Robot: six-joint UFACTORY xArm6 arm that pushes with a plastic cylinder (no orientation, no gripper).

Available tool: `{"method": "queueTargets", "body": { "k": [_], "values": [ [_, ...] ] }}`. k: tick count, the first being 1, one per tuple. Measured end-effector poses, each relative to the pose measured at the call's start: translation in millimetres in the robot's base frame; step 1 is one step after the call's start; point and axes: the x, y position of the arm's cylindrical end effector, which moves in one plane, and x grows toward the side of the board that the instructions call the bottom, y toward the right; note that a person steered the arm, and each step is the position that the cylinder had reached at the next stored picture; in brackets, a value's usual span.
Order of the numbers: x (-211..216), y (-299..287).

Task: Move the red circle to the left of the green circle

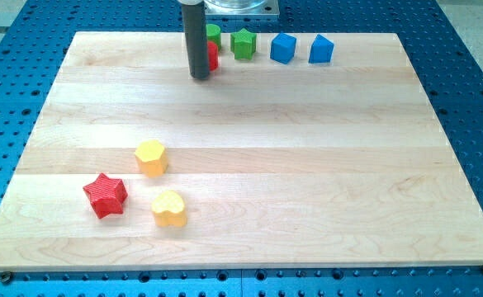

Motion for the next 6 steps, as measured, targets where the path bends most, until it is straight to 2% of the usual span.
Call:
{"method": "queueTargets", "body": {
  "k": [1,2,3,4,5,6],
  "values": [
    [0.0,30.3],
    [-10.7,27.5],
    [-48.0,-9.5],
    [-56.1,-27.9],
    [-40.4,-39.8],
    [-49.6,-54.9]
  ]
}}
